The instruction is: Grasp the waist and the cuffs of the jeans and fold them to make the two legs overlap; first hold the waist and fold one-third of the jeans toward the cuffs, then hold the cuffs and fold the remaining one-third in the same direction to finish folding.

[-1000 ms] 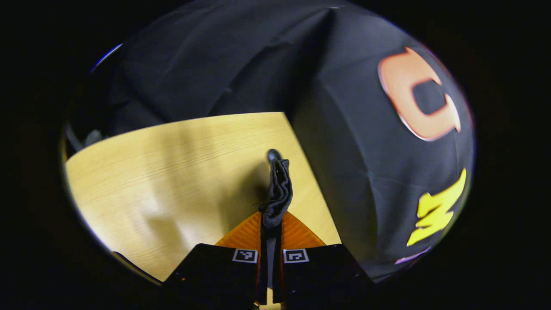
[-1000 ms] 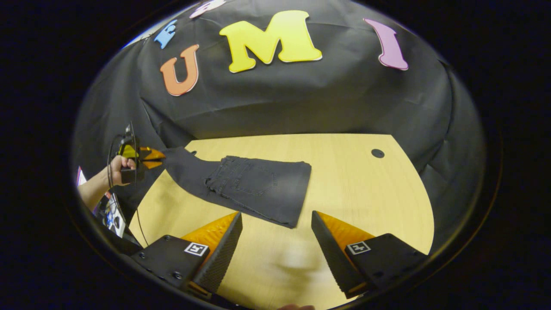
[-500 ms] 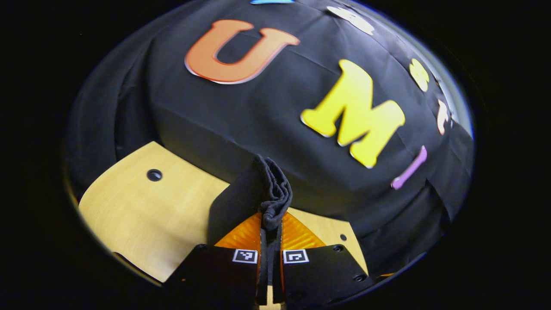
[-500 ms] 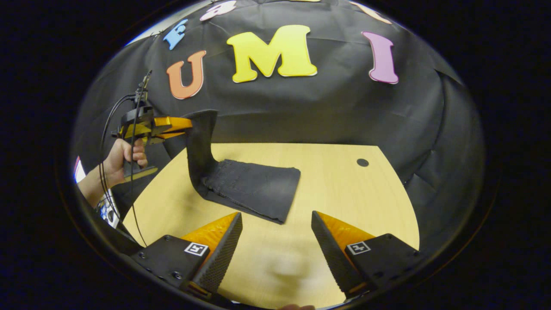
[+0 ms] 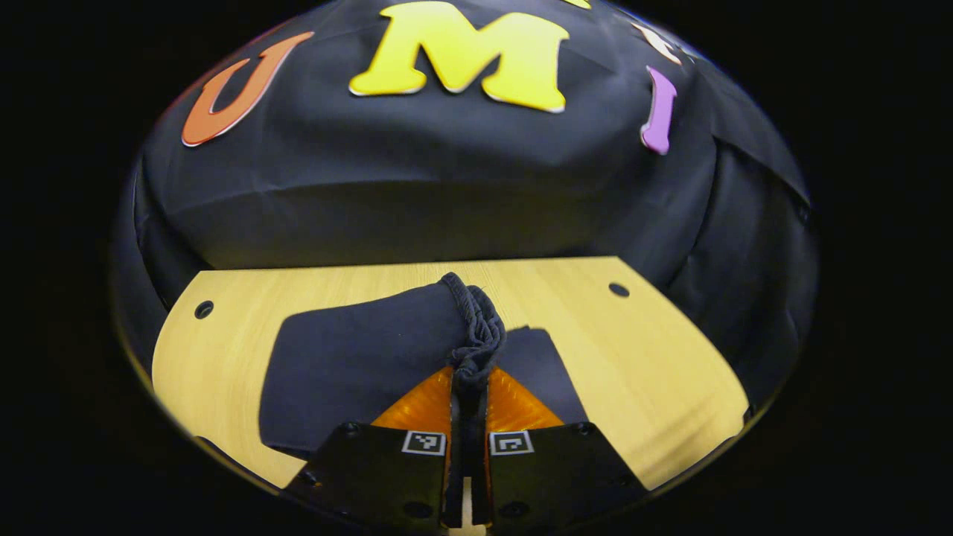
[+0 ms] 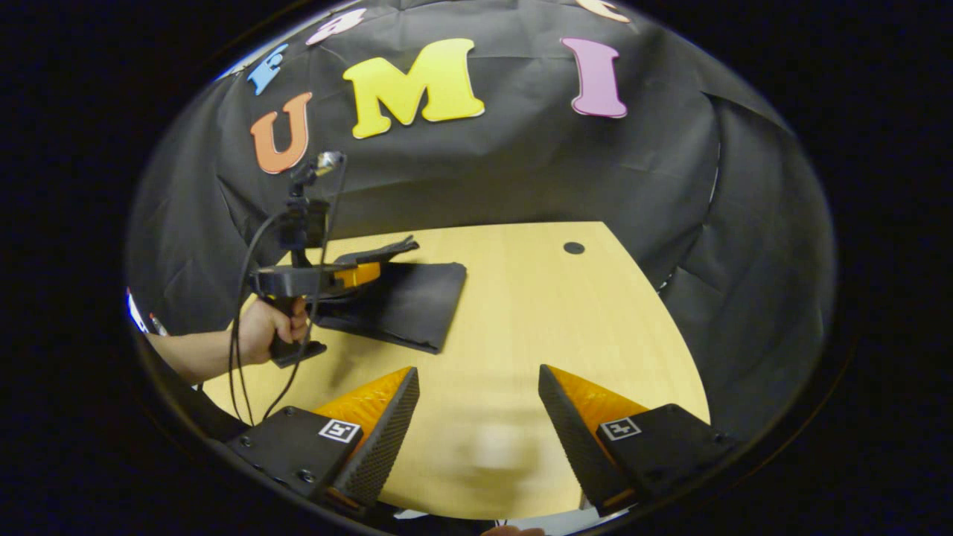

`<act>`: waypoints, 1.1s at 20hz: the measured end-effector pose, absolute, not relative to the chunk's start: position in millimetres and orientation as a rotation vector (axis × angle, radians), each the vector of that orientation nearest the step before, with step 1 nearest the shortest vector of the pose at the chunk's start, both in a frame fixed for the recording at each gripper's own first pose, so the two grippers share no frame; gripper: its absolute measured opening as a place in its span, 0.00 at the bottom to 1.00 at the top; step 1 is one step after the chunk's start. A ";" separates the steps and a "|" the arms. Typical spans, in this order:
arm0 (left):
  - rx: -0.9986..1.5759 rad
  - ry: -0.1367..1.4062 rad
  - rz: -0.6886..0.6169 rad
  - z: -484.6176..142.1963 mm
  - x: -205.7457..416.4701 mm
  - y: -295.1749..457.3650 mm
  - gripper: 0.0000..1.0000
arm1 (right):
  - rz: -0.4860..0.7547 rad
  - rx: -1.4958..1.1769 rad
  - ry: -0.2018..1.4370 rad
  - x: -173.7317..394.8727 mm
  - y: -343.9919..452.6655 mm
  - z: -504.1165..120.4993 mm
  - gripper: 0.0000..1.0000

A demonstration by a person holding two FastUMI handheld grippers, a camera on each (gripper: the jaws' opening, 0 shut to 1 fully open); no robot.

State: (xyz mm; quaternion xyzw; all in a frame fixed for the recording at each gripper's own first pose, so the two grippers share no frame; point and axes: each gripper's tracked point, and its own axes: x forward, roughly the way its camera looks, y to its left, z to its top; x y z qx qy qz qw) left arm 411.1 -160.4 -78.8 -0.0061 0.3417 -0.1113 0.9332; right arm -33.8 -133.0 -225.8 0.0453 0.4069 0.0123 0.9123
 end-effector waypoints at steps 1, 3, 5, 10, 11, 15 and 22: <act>0.013 0.708 -0.207 -93.4 411.2 -159.7 0.07 | 0.020 0.094 0.844 -34.6 -139.9 -227.3 0.97; 0.047 0.717 -0.167 -112.1 407.6 -161.9 0.08 | 0.018 0.100 0.855 -36.1 -151.2 -231.4 1.00; 0.055 0.698 -0.133 -111.8 406.7 -158.4 0.08 | 0.034 0.113 0.856 -31.5 -154.3 -234.7 0.97; 0.041 0.716 -0.117 -113.6 389.0 -162.9 0.31 | 0.116 0.126 0.839 -14.8 -140.6 -240.4 1.00; 0.037 0.715 -0.112 -112.2 382.7 -163.9 0.45 | 0.134 0.118 0.840 -12.4 -137.0 -241.3 0.97; 0.044 0.617 -0.085 -66.5 371.5 -161.3 0.88 | 0.142 0.085 0.773 1.4 -128.3 -226.3 1.00; -0.096 0.242 -0.044 135.4 337.1 -107.2 0.93 | 0.103 0.040 0.457 23.0 -75.6 -127.8 1.00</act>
